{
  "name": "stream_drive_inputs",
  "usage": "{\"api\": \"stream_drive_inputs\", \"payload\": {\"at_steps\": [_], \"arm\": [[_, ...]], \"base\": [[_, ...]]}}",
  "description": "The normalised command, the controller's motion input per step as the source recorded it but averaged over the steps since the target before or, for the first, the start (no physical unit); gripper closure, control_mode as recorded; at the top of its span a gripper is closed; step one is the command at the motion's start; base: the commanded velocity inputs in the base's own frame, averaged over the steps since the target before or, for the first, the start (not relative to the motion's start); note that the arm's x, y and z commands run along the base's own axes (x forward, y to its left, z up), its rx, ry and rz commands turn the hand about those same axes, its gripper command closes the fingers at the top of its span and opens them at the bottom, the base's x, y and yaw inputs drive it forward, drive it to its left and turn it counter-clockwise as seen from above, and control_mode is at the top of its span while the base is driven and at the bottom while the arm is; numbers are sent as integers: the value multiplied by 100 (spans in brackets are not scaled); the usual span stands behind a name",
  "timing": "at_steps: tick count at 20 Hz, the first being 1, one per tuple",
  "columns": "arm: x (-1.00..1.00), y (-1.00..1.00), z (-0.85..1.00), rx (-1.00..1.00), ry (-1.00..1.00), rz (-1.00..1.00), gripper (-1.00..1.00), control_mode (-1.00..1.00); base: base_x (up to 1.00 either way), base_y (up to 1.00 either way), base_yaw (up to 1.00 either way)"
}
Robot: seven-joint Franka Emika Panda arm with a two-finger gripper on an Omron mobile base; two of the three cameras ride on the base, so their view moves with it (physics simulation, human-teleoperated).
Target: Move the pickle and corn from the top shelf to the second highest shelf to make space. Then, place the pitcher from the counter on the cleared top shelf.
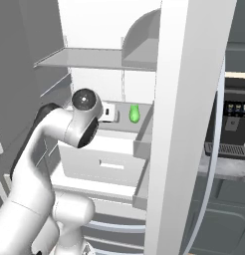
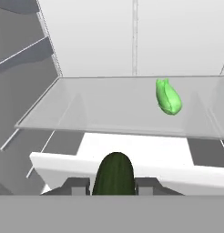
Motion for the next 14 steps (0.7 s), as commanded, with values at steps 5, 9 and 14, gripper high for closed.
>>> {"api": "stream_drive_inputs", "payload": {"at_steps": [5,9,14], "arm": [[76,2,-39,0,0,1,100,-100],[76,14,-28,0,6,1,100,-100],[69,11,-15,0,8,1,100,-100]], "base": [[0,0,0],[0,0,0],[0,0,0]]}}
